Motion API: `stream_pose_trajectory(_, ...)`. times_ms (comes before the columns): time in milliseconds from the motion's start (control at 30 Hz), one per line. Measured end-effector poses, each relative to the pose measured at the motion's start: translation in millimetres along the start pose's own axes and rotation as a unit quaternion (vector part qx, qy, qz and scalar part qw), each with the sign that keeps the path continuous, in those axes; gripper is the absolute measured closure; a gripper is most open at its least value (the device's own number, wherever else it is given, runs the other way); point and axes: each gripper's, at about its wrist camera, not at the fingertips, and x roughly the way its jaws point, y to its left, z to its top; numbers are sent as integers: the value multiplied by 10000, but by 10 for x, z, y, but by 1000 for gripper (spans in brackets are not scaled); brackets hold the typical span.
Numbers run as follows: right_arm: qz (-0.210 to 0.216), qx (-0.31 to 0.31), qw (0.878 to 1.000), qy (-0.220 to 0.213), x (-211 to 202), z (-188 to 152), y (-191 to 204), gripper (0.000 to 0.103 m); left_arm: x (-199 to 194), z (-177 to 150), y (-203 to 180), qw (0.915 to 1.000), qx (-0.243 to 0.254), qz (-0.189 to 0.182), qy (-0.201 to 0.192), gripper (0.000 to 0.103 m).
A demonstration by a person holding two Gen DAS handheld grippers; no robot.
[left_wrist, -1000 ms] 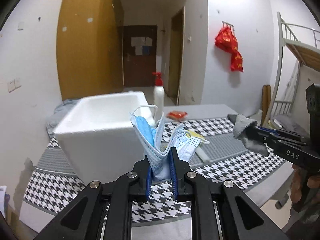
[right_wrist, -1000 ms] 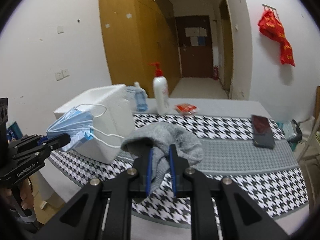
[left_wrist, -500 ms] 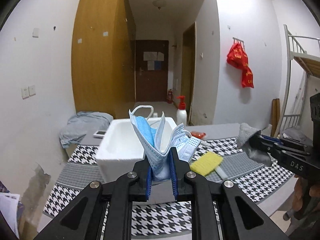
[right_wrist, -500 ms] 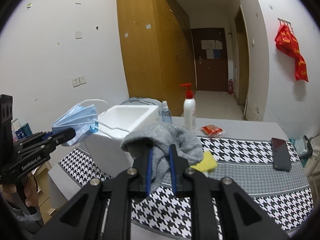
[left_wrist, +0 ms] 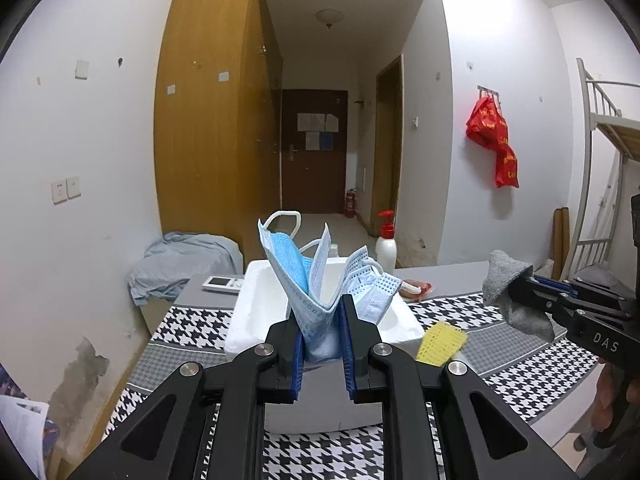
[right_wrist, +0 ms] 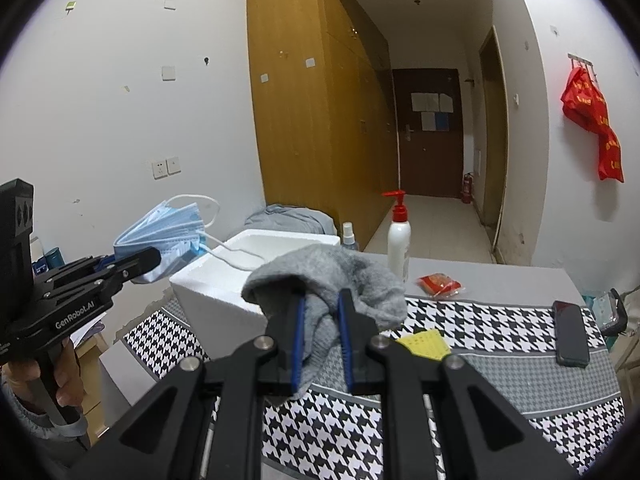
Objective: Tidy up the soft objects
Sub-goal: 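Carry the blue mask and grey sock up toward the foam box with both grippers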
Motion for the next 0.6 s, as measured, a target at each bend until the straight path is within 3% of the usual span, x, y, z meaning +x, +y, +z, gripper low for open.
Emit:
stream_pose_trajectory(333, 68, -91, 9999, 35, 196, 97, 97, 84, 82, 27, 157, 9999, -49, 138, 3, 86)
stream_pose_trajectory(600, 270, -218, 9994, 42, 373, 199, 215, 84, 24, 4, 356, 9987, -161, 492, -28, 86)
